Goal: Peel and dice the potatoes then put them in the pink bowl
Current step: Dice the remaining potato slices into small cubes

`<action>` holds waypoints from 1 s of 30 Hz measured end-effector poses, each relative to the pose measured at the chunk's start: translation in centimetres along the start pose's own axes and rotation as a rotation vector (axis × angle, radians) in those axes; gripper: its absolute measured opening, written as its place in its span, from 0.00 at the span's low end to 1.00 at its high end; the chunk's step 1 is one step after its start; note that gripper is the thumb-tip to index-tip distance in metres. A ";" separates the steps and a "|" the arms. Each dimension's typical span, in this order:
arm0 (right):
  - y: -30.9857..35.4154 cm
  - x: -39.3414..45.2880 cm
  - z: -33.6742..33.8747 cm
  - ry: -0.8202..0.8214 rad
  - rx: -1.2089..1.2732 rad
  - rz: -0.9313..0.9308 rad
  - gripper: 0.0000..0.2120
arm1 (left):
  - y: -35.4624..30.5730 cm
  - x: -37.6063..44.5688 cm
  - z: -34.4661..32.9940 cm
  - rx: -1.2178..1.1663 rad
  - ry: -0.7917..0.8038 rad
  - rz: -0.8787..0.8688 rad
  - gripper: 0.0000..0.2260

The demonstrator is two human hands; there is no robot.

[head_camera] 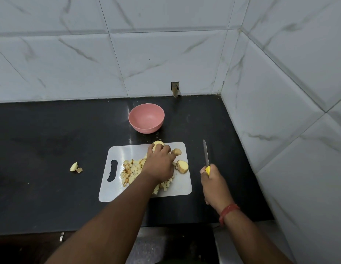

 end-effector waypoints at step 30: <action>1.1 -0.9 -0.1 -0.012 -0.032 0.023 0.09 | -3.1 -0.9 -0.2 -0.003 -0.052 -0.152 0.14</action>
Point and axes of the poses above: each hand's wrist, its own x-axis towards the middle knuckle, its own z-axis out of the back of the hand, y = z × x, the point moved 1 cm from there along x, towards the middle knuckle, and after that the axes turned 1 degree about x, right-handed, at the moved point
